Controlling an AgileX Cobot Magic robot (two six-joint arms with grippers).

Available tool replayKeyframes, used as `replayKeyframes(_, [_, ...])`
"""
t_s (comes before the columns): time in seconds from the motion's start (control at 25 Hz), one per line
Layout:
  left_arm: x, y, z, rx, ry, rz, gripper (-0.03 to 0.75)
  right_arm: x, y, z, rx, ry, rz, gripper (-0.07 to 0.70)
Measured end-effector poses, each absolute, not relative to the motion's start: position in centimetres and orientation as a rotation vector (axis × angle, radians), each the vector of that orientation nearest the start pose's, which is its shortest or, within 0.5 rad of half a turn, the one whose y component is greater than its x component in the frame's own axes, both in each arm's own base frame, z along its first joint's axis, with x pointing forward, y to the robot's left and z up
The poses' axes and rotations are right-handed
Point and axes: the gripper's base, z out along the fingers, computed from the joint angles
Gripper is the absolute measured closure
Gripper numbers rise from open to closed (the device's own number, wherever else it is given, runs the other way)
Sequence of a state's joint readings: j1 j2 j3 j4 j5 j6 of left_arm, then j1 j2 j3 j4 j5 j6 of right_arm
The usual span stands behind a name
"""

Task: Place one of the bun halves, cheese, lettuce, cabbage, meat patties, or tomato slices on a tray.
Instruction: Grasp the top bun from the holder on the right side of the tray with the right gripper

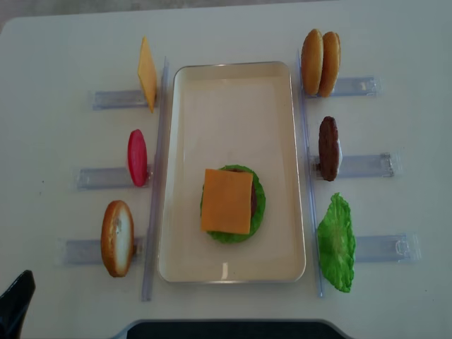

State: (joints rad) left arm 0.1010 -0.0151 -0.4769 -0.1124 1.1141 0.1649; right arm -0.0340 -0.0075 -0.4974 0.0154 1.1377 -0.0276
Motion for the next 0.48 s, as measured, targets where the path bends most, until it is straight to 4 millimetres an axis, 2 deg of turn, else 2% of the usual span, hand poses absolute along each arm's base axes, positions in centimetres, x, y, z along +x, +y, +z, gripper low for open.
replayKeyframes(0.48, [-0.62, -0.98, 26.70, 0.075, 2.099, 0.024, 0.300, -0.91, 0.12, 27.04, 0.006, 2.116, -0.024, 0.100])
